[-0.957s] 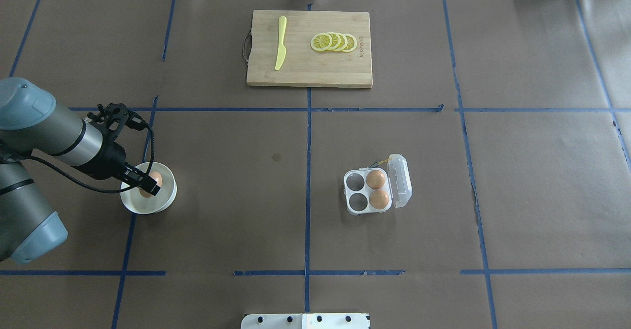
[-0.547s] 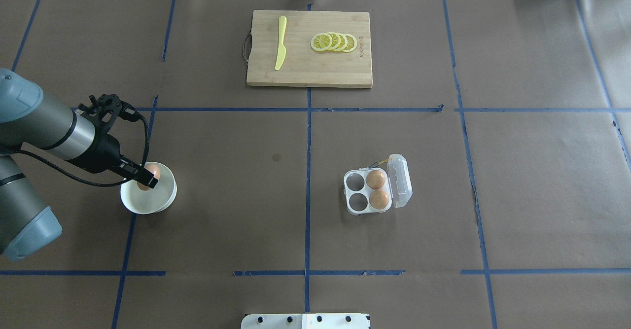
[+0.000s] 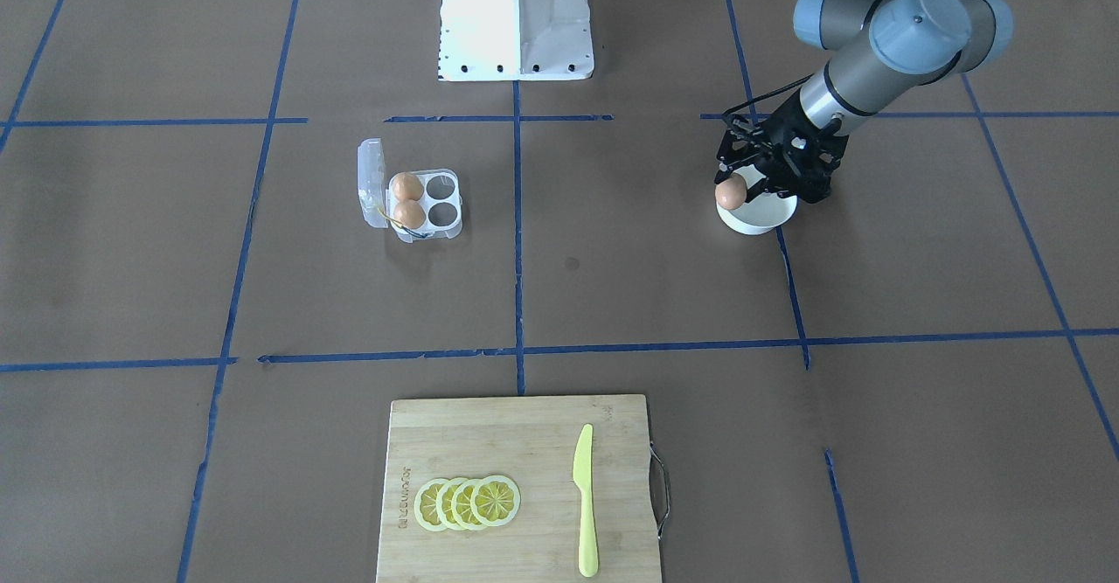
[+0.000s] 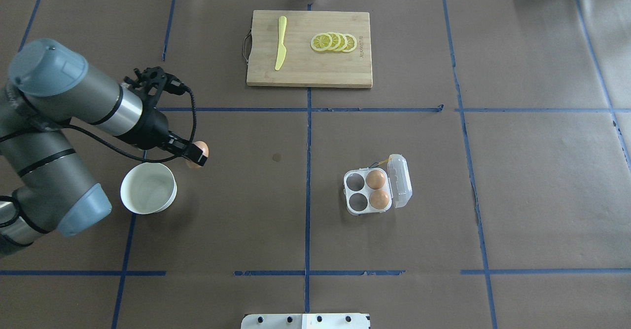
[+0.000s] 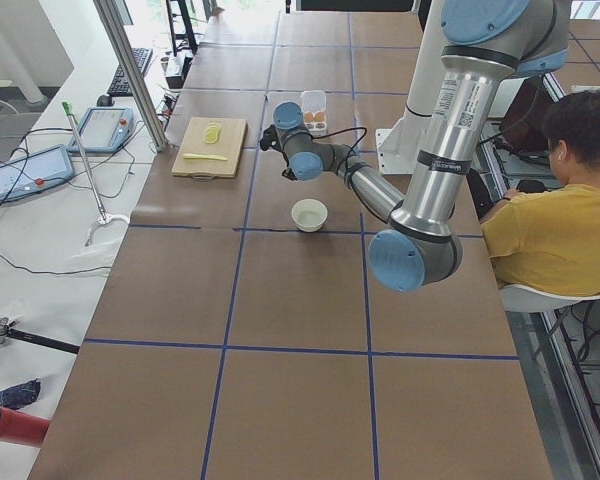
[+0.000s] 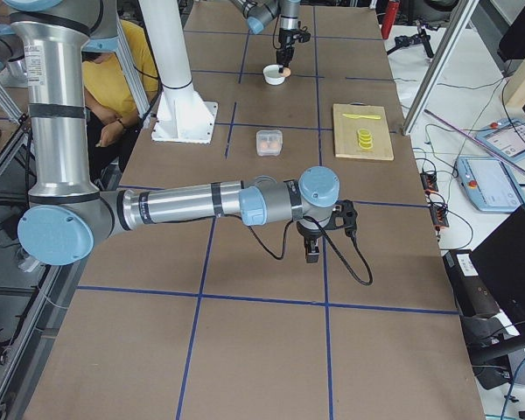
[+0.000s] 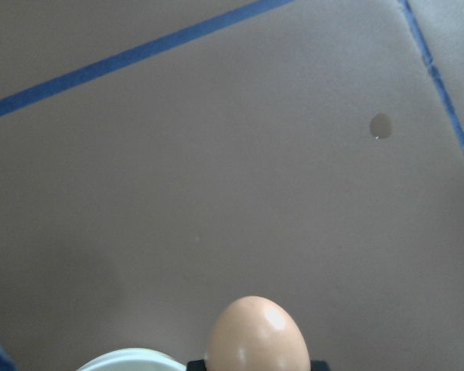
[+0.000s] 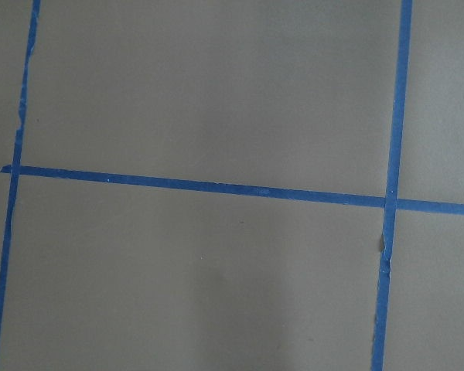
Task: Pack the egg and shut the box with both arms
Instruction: 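Lift the egg out of the bowl and carry it to the clear carton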
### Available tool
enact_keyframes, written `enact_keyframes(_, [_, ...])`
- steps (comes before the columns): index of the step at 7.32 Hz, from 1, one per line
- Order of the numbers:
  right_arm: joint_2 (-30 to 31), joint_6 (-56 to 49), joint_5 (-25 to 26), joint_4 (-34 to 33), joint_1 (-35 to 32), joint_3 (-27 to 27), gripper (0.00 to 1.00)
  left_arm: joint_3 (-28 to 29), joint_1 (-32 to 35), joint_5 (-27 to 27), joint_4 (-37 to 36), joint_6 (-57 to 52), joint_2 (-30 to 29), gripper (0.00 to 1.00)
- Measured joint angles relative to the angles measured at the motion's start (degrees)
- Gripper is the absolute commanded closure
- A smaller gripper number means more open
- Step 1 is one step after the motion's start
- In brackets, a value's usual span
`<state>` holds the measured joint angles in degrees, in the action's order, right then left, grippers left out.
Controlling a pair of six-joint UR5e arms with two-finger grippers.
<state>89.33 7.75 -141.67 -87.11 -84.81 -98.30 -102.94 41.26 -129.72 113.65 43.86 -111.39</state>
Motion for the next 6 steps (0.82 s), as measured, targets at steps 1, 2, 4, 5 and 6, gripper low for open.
enact_keyframes(1, [-0.02,0.02,-0.06,0.01,0.00,0.05,0.00,1.80,-2.48,0.67,-0.01,4.50,-4.36,1.00])
enact_keyframes(2, [-0.03,0.02,-0.08,0.01,0.00,0.08,0.00,3.15,-4.97,2.89,-0.01,8.48,-7.91,1.00])
enact_keyframes(4, [-0.09,0.04,-0.17,0.01,0.00,-0.02,0.00,6.65,-10.70,10.33,0.13,14.53,-14.90,1.00])
enact_keyframes(5, [-0.11,0.01,-0.12,0.01,0.00,-0.03,0.00,8.68,-13.97,15.44,0.36,16.47,-18.29,1.00])
enact_keyframes(6, [-0.11,-0.03,-0.03,0.01,0.00,0.08,0.00,12.08,-16.98,20.78,0.60,17.95,-22.50,1.00])
